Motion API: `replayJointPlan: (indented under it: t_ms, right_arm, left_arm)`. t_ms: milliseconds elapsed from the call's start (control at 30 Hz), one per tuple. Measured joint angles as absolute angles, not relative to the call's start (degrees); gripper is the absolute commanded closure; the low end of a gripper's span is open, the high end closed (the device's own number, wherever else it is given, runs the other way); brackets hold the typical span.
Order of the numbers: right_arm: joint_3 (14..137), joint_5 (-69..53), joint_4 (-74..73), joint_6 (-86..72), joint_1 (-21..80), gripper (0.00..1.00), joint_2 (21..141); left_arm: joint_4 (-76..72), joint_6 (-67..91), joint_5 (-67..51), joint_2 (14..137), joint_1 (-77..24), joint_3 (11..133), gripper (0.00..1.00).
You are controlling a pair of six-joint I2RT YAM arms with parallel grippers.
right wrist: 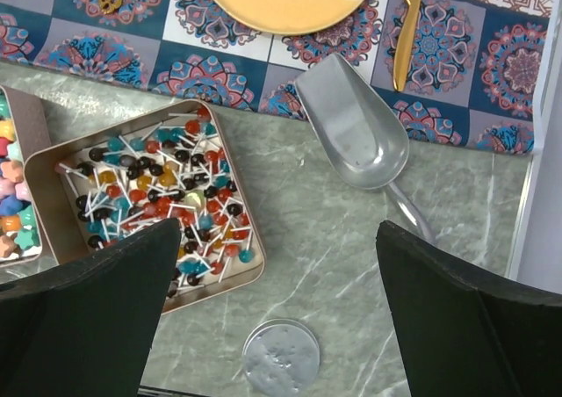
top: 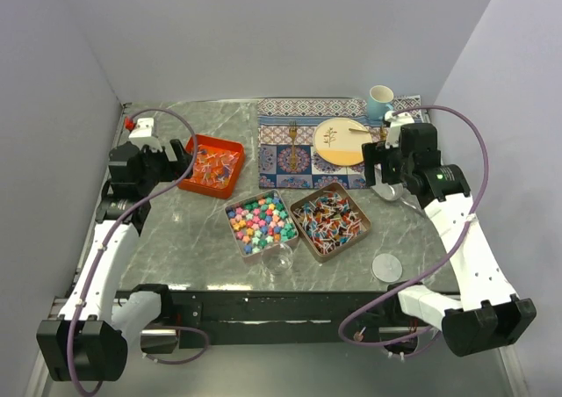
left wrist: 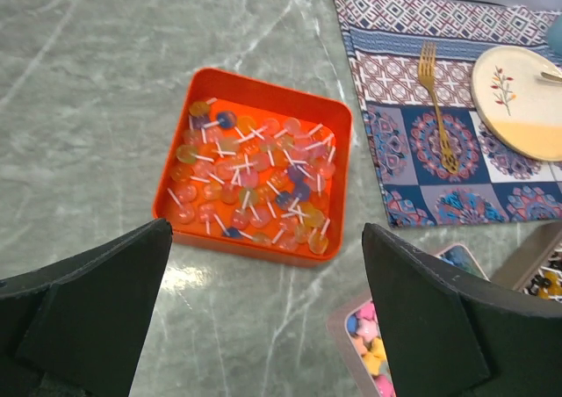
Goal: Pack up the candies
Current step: Pick up the spatula from the center of the board.
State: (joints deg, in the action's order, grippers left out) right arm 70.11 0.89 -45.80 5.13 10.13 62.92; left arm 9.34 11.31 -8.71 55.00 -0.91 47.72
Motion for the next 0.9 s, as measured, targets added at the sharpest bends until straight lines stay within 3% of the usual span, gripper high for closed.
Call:
replayJointPlan:
  t_ms: [267,433,600,700,733,900]
  right_arm:
    - [78.4,-2.2,-49.8,11.9,7.8,0.0,70.3]
    - [86.5,-11.2,-53.3,19.6,-3.5,0.0,78.0]
    - [81.8,-19.8,-57.1,31.4,-12.3,0.02,78.7]
    - [80.1,-25.1,-62.1,39.5,-16.9,0.11,79.3]
    - [80.2,-26.3,-63.5,41.7,-18.2,0.23,79.8]
    - [80.6,-30.6,-69.9,55.2,-24.9,0.25,85.6]
  left_arm:
    - [9.2,11.7,-13.4,54.9,1.6,46.5,0.03]
    - [9.3,10.9,-15.4,55.1,1.6,46.1,0.03]
    - [9.0,9.7,-16.8,56.2,1.6,46.1,0.04]
    - [8.9,9.2,-17.4,57.3,1.6,46.1,0.04]
    - [8.7,9.1,-17.7,57.6,1.6,46.0,0.04]
    - [7.6,8.6,-18.2,59.5,1.6,45.2,0.03]
